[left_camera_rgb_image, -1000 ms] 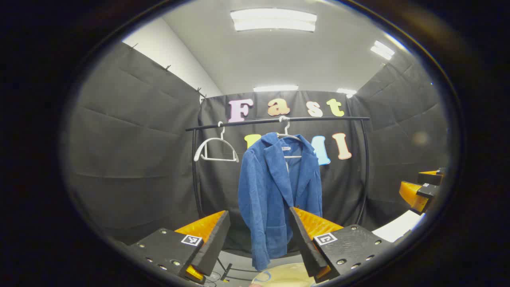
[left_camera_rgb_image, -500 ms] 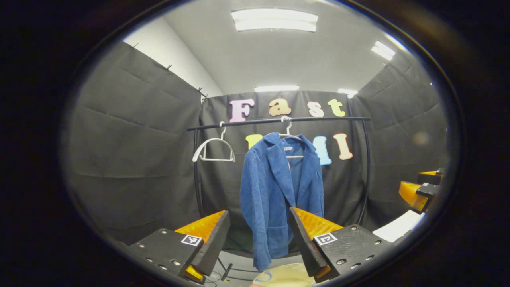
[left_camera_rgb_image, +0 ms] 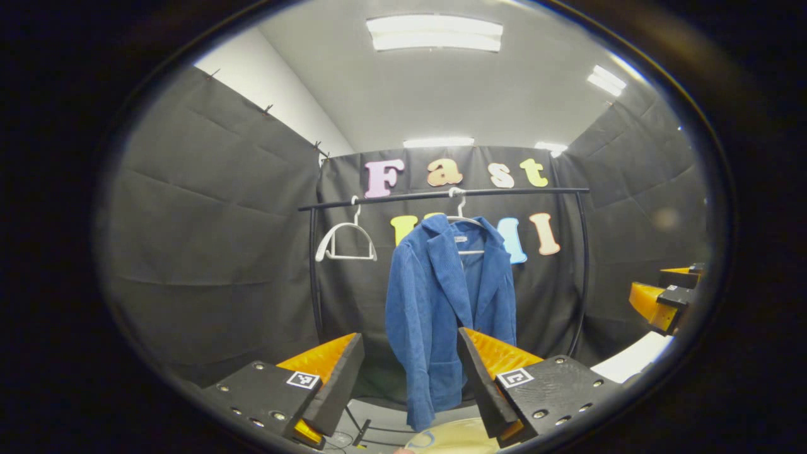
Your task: Grasp the clothes on the hanger with both hands and then place them into the laundry hamper below.
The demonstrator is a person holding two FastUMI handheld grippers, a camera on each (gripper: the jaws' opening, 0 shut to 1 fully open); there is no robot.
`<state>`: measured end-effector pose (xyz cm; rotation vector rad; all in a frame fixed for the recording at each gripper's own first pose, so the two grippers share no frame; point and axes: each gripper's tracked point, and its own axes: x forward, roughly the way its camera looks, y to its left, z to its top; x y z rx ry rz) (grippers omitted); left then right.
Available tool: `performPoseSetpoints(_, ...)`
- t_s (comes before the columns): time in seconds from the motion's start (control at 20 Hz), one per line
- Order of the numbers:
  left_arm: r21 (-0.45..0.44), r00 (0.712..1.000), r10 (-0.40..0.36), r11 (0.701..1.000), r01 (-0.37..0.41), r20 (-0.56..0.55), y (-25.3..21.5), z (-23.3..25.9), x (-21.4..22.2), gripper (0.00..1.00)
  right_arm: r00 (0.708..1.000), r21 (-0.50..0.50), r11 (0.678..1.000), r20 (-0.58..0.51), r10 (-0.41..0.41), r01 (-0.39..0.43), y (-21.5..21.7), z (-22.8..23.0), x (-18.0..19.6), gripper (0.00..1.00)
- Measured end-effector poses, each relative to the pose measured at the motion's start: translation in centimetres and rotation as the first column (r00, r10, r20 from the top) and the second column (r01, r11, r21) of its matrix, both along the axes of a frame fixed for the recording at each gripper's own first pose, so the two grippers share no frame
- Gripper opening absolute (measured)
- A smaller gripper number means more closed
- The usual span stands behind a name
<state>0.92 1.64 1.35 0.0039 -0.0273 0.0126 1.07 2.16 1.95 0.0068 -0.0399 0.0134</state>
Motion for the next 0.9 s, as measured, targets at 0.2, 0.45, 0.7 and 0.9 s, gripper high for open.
performPoseSetpoints(0.2,-0.008,1.0,0.001,1.0,0.0,0.012,-0.7,1.2,0.8,0.92,0.998,0.008,0.999,0.049,0.031,-0.032,0.6,2.2,1.5,0.94)
performPoseSetpoints(0.45,-0.005,1.0,0.009,1.0,-0.009,0.019,-1.9,3.3,3.1,0.86,0.994,0.046,0.994,0.055,0.092,-0.094,1.6,4.1,4.9,0.94)
performPoseSetpoints(0.7,-0.026,0.998,0.036,0.999,-0.035,0.051,-2.9,6.0,7.1,0.92,0.987,0.032,0.99,0.085,0.134,-0.137,2.3,6.1,9.2,0.94)
performPoseSetpoints(0.9,-0.016,0.997,0.048,0.999,-0.047,0.065,-4.3,7.4,10.4,0.92,0.98,0.05,0.982,0.086,0.179,-0.184,3.4,6.8,12.8,0.94)
